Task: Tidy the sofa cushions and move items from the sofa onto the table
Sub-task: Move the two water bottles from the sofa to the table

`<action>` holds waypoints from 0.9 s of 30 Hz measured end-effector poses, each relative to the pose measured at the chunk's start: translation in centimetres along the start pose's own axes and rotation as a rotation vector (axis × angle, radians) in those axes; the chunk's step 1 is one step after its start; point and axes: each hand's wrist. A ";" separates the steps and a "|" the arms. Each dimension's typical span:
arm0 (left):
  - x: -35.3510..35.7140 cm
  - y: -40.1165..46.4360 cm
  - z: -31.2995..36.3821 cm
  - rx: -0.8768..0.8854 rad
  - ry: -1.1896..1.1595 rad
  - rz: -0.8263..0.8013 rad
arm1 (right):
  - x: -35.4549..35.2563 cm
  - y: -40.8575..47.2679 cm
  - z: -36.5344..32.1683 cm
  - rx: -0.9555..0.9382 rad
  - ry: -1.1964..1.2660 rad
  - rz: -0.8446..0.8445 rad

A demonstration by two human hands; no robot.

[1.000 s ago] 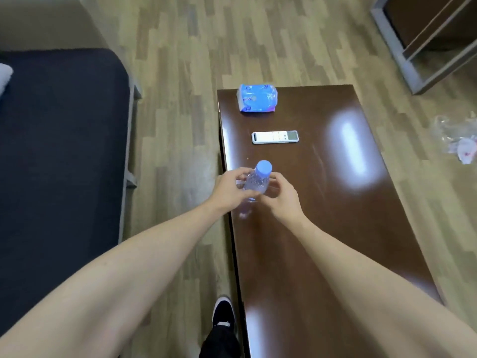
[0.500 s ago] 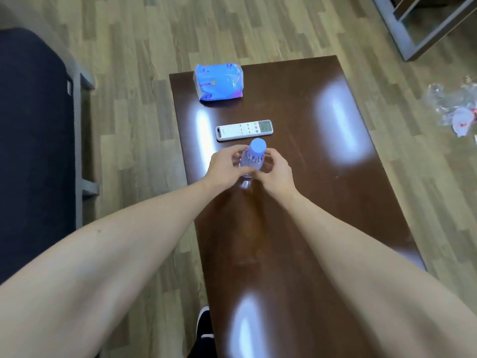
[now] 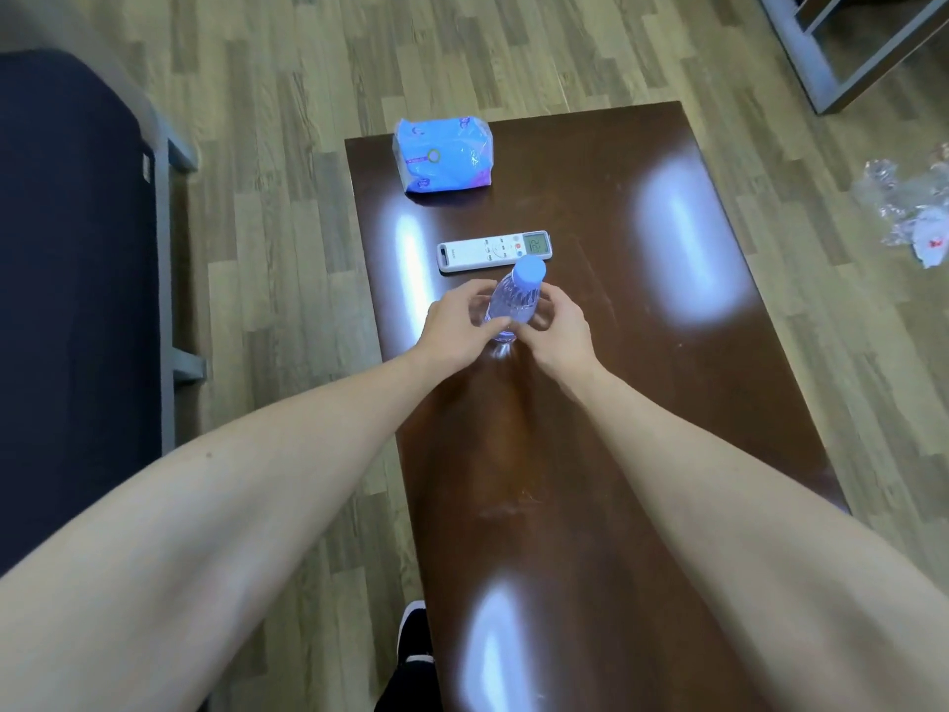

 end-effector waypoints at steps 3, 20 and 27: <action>-0.6 -1.3 -0.2 -0.042 -0.011 0.040 | -0.1 -1.2 -0.7 0.055 0.005 0.071; -18.9 -31.5 -10.4 -0.215 -0.426 0.451 | 16.2 -28.6 -12.1 -0.211 -0.026 -0.062; -27.8 -53.4 -18.4 -0.305 -0.443 0.693 | 28.1 -46.8 -15.7 -0.309 -0.107 -0.340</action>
Point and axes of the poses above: each hand's wrist, its own y-axis towards the middle knuckle, its own x-axis out of the palm, z = x × y, and after that the axes turned 1 degree about y, right-handed
